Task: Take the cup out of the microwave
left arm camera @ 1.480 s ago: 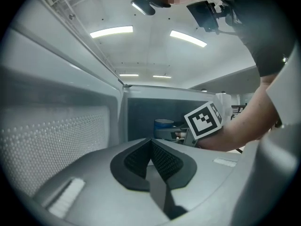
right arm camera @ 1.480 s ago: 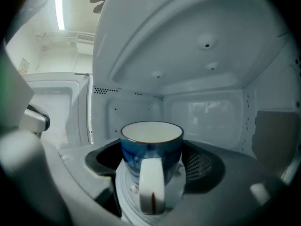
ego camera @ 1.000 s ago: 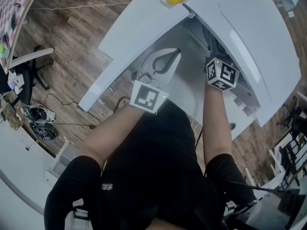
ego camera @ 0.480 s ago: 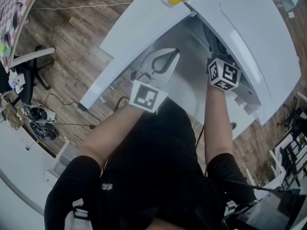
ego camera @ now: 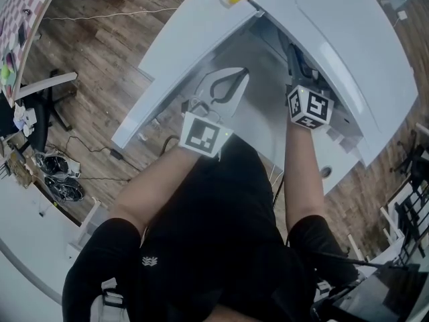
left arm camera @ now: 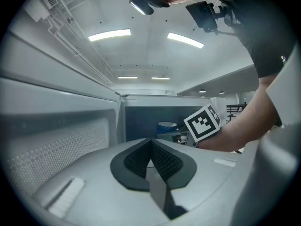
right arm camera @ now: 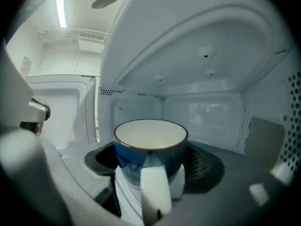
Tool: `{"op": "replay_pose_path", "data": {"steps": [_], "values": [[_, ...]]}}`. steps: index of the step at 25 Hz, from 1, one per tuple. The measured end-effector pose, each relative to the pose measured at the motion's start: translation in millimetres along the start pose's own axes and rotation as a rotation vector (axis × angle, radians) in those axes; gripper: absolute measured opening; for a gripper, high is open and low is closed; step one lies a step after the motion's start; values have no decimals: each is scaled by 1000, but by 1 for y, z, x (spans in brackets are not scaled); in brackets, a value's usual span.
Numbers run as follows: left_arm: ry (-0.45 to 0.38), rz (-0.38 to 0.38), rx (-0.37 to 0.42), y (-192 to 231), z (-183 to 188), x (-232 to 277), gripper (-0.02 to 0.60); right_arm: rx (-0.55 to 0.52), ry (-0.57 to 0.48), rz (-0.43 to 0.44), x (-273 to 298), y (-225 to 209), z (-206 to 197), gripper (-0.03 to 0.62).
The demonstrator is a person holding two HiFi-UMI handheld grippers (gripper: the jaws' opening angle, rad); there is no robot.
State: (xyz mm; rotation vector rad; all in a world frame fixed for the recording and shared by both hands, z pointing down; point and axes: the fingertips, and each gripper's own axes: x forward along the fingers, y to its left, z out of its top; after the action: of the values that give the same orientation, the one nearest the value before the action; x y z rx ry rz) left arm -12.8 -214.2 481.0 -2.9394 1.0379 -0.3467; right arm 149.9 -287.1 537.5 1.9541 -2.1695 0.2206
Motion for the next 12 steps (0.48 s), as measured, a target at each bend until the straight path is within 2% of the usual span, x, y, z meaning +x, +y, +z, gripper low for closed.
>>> {"op": "replay_pose_path", "data": {"steps": [12], "values": [[-36,-14,31,-10,21,-10,1,-21,-8,27,-37,12,10,391]]}}
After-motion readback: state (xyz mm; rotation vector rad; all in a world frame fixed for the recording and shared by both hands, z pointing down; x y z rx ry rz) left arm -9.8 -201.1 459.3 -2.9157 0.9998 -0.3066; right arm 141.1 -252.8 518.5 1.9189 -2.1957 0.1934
